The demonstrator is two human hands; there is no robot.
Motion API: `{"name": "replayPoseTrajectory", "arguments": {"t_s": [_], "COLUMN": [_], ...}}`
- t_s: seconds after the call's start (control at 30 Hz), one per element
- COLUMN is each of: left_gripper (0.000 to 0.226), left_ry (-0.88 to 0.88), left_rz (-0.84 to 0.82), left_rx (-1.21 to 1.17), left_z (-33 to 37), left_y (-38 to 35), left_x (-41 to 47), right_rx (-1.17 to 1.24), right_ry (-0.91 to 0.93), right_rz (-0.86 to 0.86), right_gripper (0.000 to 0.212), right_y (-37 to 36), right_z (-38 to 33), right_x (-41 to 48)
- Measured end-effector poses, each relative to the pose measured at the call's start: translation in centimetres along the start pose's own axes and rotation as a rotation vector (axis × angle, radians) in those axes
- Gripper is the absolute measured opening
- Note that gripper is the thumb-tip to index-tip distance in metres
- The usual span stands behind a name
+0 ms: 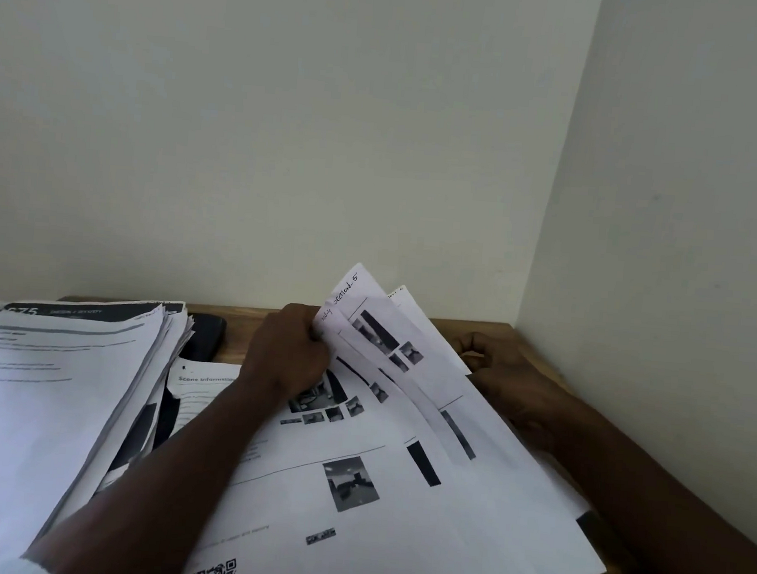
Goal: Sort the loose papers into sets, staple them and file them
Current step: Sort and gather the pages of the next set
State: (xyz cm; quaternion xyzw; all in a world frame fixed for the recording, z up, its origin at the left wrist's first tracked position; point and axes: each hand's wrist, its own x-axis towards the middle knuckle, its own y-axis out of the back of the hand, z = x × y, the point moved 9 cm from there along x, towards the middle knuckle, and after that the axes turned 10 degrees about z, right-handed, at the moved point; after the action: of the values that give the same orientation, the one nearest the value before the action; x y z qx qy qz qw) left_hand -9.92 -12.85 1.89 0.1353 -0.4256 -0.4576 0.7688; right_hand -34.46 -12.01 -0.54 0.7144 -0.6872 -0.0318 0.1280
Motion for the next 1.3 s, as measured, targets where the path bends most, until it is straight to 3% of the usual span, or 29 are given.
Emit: {"name": "replayPoseTrajectory", "arguments": {"t_s": [0.07, 0.17, 0.3, 0.4, 0.5, 0.63, 0.8, 0.9, 1.03, 1.13, 1.2, 1.3], "left_gripper": [0.007, 0.012, 0.033, 0.044, 0.050, 0.049, 0.066, 0.084, 0.099, 0.068, 0.045, 0.028], "left_ry": [-0.023, -0.038, -0.031, -0.011, 0.037, 0.055, 0.084, 0.227, 0.423, 0.284, 0.179, 0.032], "left_rz": [-0.018, -0.021, 0.005, 0.002, 0.030, 0.159, 0.335, 0.385, 0.136, 0.040, 0.103, 0.254], "left_rx": [-0.009, 0.009, 0.133, 0.214, 0.152, -0.010, 0.103, -0.098, -0.611, -0.729, -0.762, -0.771], "left_z": [0.0, -0.3, -0.5, -0.5, -0.3, 1.1, 1.5, -1.0, -2.9, -1.4, 0.9, 5.0], "left_y": [0.0, -0.2, -0.6, -1.0, -1.1, 0.4, 6.4, 9.2, 7.4, 6.7, 7.8, 10.3], "left_x": [0.1, 0.2, 0.1, 0.0, 0.2, 0.6, 0.1, -1.9, -4.7, -4.6, -4.0, -2.6], "right_rx": [0.018, 0.069, 0.121, 0.050, -0.017, 0.056, 0.136, 0.215, 0.382, 0.434, 0.386, 0.332], "right_ry": [-0.001, 0.036, -0.088, -0.013, -0.003, 0.033, 0.008, 0.014, 0.121, 0.237, 0.328, 0.444], "right_rz": [-0.023, -0.077, -0.186, -0.220, -0.239, -0.089, 0.054, 0.103, 0.163, 0.195, 0.215, 0.242], "right_gripper": [0.047, 0.032, 0.074, 0.059, 0.038, 0.039, 0.032, 0.031, 0.036, 0.034, 0.026, 0.029], "right_y": [0.0, 0.1, -0.1, -1.0, -2.6, -2.0, 0.2, 1.4, 2.4, 2.8, 3.1, 3.6], "right_z": [0.1, -0.5, -0.5, -1.1, -1.0, -0.7, -0.1, -0.5, -2.5, -5.2, -7.8, -12.0], "right_x": [0.1, 0.1, -0.2, -0.8, -1.9, -1.4, -0.3, -0.1, -0.3, -0.7, -1.1, -1.9]}}
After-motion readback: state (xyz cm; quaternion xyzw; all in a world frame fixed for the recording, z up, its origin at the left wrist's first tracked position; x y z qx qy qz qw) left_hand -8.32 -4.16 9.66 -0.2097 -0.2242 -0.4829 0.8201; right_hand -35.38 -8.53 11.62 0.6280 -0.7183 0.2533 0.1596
